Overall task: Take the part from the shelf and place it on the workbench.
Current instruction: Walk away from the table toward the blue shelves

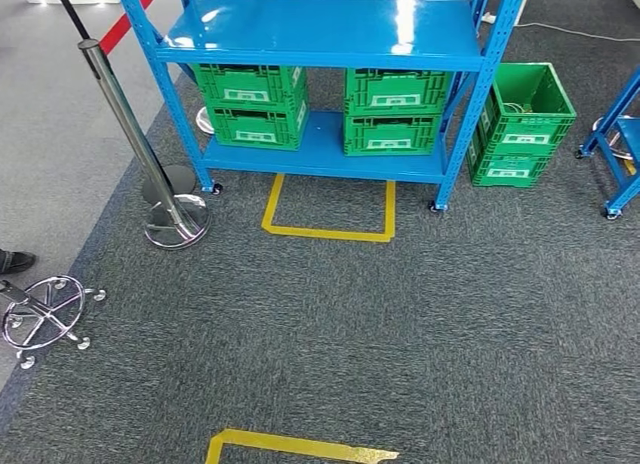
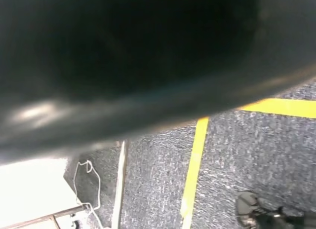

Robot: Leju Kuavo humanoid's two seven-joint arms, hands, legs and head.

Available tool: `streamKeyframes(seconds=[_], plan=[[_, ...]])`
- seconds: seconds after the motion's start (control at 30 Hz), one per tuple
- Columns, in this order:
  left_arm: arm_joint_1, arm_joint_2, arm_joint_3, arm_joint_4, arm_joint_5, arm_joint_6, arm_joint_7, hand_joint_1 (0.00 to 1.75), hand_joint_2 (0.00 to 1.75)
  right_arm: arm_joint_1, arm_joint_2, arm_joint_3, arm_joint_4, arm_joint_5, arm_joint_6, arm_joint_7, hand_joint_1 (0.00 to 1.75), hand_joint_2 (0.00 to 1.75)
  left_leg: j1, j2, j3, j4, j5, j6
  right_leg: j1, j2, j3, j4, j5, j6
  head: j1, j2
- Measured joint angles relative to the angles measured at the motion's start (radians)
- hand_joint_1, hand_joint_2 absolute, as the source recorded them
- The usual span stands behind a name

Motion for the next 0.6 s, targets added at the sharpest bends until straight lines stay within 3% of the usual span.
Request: streamKeyframes(seconds=[0.07,0.1,0.23,0.3,0.37,0.4,0.43,0.47,0.53,0.6], plan=[[-0.002,0.001,0.0,0.0,0.0,0.001,0.0,0.0,0.0,-0.002,0.0,0.0,0.0,0.0,0.0,0.0,0.0,0.0,-0.003,0.002,0.05,-0.12,0.055,0.007,0.003,0.0,0.009,0.0,-0.01,0.009,0.0,0.0],[-0.004,0.001,0.0,0.0,0.0,0.001,0.001,0.0,0.0,-0.003,0.0,0.0,0.0,0.0,0.0,0.0,0.0,0.0,-0.005,0.003,0.064,-0.153,0.06,0.011,0.005,0.0,0.009,0.0,-0.014,0.014,0.0,0.0],[-0.001,0.001,0.0,0.0,0.0,0.004,0.002,0.0,0.0,-0.006,0.0,0.0,0.001,0.0,0.001,0.001,0.0,0.0,-0.005,0.004,0.077,-0.178,0.048,0.029,0.005,-0.003,0.005,0.005,-0.03,0.036,0.001,0.0],[-0.001,0.0,0.0,0.0,0.0,0.004,0.002,0.0,0.0,-0.007,0.0,0.0,0.001,0.0,0.001,0.001,0.0,0.0,-0.002,0.004,0.082,-0.184,0.046,0.04,0.005,-0.001,-0.034,0.088,-0.075,0.042,0.004,0.0],[-0.003,0.0,0.0,0.0,0.0,0.005,0.002,0.0,0.0,-0.006,-0.001,0.0,0.001,0.0,0.002,0.001,0.0,0.0,-0.005,0.004,0.086,-0.183,0.041,0.048,0.005,0.0,-0.115,0.23,-0.134,0.044,0.005,0.0],[-0.003,0.0,0.0,0.0,0.0,0.005,0.002,0.0,0.0,-0.005,-0.001,0.0,0.001,0.0,0.002,0.001,0.0,0.0,-0.007,0.004,0.089,-0.183,0.038,0.05,0.005,0.001,-0.149,0.281,-0.143,0.044,0.004,0.0],[-0.002,0.0,0.0,0.0,0.0,0.005,0.002,0.0,0.0,-0.003,-0.002,0.0,0.001,0.0,0.003,0.001,0.0,0.0,-0.009,0.003,0.094,-0.183,0.034,0.051,0.005,0.001,-0.165,0.295,-0.13,0.044,0.004,0.0],[-0.001,0.0,0.0,0.0,0.0,0.005,0.002,0.0,0.0,-0.002,-0.002,0.0,0.001,0.0,0.004,0.001,0.0,0.0,-0.011,0.002,0.101,-0.183,0.029,0.051,0.006,0.001,-0.159,0.267,-0.097,0.042,0.004,0.0],[-0.001,-0.003,0.0,0.0,-0.002,0.005,0.002,0.0,0.0,-0.002,-0.005,-0.001,0.001,0.0,0.009,0.001,0.0,0.0,-0.013,0.001,0.118,-0.183,0.017,0.047,0.008,0.001,-0.108,0.136,-0.01,0.034,0.005,0.0],[-0.003,-0.005,-0.002,0.0,-0.006,0.006,0.001,0.0,0.0,-0.005,-0.009,-0.003,0.001,0.0,0.015,0.001,0.0,0.0,-0.017,-0.001,0.125,-0.179,0.007,0.039,0.01,0.002,-0.062,0.036,0.031,0.025,0.005,0.0]])
